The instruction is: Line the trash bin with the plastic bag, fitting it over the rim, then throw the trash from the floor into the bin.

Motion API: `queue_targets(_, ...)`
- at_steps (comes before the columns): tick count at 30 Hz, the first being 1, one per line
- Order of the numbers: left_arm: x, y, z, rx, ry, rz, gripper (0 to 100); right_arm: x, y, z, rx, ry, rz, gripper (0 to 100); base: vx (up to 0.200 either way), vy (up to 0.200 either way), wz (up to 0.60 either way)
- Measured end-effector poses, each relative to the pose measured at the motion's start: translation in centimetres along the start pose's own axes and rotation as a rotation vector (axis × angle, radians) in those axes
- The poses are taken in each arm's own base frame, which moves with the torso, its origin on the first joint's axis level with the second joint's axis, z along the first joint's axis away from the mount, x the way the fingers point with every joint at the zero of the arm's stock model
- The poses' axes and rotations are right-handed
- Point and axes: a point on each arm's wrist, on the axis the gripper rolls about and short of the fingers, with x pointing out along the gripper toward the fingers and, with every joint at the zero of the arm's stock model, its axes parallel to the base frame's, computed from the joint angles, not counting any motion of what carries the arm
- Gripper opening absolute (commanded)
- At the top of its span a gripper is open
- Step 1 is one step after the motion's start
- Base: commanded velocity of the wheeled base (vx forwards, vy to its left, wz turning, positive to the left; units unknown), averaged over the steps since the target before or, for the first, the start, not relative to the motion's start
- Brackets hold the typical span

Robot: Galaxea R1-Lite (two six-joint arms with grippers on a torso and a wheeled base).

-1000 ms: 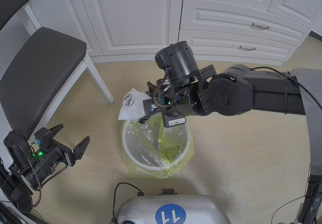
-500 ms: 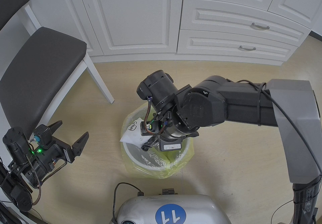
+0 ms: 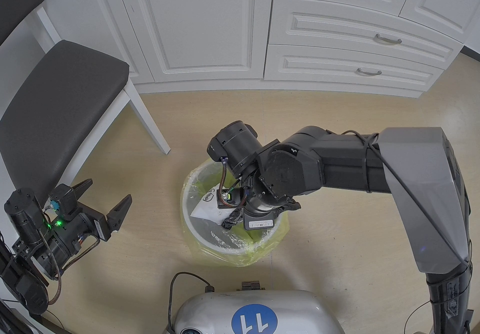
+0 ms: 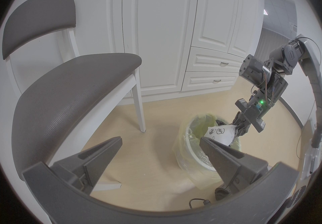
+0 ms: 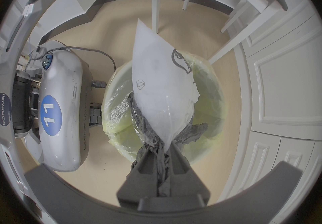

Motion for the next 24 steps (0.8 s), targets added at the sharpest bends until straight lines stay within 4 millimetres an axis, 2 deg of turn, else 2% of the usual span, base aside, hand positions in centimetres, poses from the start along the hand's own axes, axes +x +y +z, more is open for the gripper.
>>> queue_targets(6,0.1,0.0,0.0,-0.002,-0.003,0.000,100,1.1,0.2,-0.4,0.005,0.034,0.004,0,0.000,0.000,0.00)
queue_targets(12,0.1,0.0,0.0,-0.002,-0.002,0.001,100,1.7,0.7,0.2,0.003,0.034,0.006,0,0.000,0.000,0.00)
queue_targets(24,0.1,0.0,0.0,-0.002,-0.001,0.001,100,1.7,2.9,3.5,0.084,-0.042,-0.005,0,0.000,0.000,0.00)
